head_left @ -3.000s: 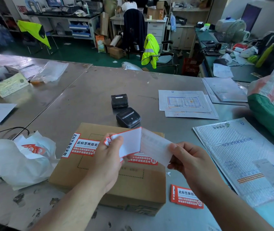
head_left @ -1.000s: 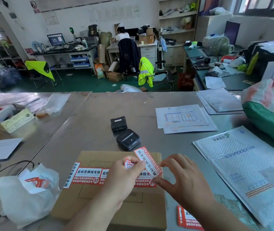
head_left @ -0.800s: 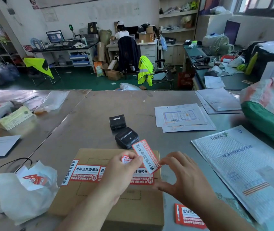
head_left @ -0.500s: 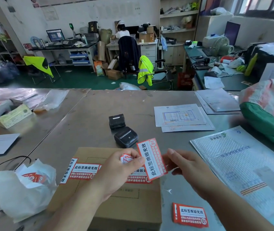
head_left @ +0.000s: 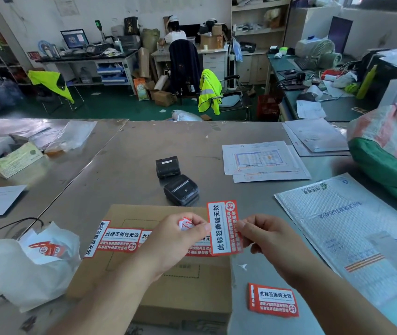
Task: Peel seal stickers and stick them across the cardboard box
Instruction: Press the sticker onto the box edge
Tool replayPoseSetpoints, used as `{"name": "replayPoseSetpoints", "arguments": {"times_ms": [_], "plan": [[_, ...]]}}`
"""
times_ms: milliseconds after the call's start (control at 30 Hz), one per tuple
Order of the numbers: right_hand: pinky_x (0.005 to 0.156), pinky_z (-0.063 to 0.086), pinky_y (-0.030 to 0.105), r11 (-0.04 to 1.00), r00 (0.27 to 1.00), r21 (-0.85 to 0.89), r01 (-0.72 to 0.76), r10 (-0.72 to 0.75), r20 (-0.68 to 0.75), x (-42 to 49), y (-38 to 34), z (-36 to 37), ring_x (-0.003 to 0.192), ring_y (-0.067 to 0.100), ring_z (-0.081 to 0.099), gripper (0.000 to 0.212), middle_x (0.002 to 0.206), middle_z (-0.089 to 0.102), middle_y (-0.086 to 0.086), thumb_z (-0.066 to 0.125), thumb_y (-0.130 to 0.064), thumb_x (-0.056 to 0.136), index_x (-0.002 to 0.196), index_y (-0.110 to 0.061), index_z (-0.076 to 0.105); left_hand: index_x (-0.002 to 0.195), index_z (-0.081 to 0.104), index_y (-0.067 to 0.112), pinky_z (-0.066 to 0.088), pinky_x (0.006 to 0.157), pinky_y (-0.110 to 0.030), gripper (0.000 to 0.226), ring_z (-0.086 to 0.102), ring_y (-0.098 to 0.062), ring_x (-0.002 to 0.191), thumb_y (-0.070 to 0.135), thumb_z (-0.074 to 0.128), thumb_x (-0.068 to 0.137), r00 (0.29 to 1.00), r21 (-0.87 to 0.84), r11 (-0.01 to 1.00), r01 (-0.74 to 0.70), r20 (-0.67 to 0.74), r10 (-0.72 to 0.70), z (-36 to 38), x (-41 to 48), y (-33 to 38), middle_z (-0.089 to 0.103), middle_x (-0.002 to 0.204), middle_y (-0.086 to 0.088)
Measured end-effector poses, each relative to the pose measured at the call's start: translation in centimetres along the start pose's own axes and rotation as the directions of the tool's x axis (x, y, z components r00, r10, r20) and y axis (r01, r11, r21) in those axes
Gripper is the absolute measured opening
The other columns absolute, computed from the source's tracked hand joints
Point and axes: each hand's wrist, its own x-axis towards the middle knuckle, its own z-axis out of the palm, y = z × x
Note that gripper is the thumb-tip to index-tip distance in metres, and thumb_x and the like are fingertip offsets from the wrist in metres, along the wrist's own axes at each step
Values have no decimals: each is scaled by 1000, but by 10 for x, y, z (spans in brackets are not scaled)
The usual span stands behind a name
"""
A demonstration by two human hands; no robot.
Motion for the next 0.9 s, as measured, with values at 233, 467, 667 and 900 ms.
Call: {"name": "replayPoseSetpoints", "arguments": {"times_ms": [233,467,667,900], "plan": [[66,43,31,969,969,108,-222,231,-90,1,14,-14,63,13,65,24,75,77,7,59,-19,98,86,-3,73,84,65,26,45,52,-11,11,61,3,63,36,65,89,973,122,991,-58,-213,83,3,10,-17,68,78,8],[71,47,32,936,944,161,-313,325,-53,-1,22,-8,71,17,68,26,83,79,11,57,-20,99,92,-2,73,95,65,34,39,65,-1,14,56,15,87,40,52,97,957,217,961,-172,-196,216,4,18,-34,67,91,23],[72,49,32,937,945,139,-320,327,-28,0,27,1,76,19,69,30,86,79,12,57,-22,99,100,5,70,95,65,41,49,56,-28,17,56,0,51,48,50,95,949,264,944,-196,-191,250,5,20,-41,60,54,12],[84,53,39,940,945,112,-323,326,-8,3,31,2,79,20,72,33,87,80,11,57,-25,100,100,5,70,102,65,38,44,50,-17,17,64,-3,62,49,59,90,947,450,875,-179,-163,277,9,19,-41,67,66,14]]}}
